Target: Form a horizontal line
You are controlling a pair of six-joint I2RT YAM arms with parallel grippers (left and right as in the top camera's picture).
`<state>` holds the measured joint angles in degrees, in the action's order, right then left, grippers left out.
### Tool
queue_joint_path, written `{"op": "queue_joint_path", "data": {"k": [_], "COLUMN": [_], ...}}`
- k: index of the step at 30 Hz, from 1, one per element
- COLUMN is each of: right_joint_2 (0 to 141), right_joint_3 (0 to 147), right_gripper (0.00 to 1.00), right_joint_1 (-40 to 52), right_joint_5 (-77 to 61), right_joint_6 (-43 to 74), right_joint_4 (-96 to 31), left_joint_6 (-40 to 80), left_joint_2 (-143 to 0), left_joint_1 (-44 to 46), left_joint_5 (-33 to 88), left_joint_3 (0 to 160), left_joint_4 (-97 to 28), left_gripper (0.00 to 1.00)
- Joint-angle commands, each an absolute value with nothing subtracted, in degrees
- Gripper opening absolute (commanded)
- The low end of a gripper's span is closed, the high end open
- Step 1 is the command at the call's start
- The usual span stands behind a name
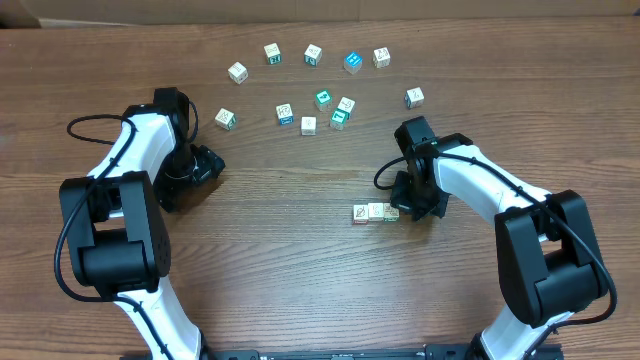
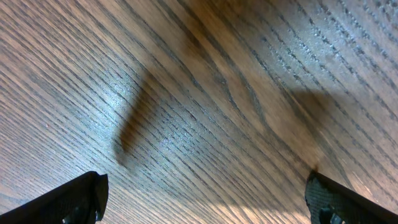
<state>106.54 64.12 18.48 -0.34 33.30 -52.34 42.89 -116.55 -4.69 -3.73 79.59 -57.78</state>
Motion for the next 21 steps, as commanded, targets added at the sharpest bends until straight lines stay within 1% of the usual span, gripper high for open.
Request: {"op": "queue_joint_path", "data": {"k": [1,5,10,21], "right_joint_2": [106.21,106.21,106.19,106.21], "right_joint_3": [64.34,64.34,63.75,59.42], "right_gripper": [0.04,0.04,0.04,0.04], "right_joint_1": [18.63,18.70,18.70,19.88], "right_joint_5": [0.27,-1.23,-6.46,-10.02], "right_joint_6": [34.94,34.92,34.06,34.06], "right_joint_4": [-54.72,-58.35,-60.31,-56.42], "left_joint_6": [42.24,42.22,42.24,42.24], "left_joint_2": [-116.22,-116.22,-116.22,-116.22], "left_joint_1": [-4.47,-4.49,-4.49,-4.49], "left_joint_5": [-4.89,-4.89,-4.89,-4.89], "left_joint_3": [79.22,79.22,79.22,79.22], "left_joint_4": [-57.76,-57.76,-57.76,-57.76], "left_gripper": [0.99,1.00,0.99,0.99]}}
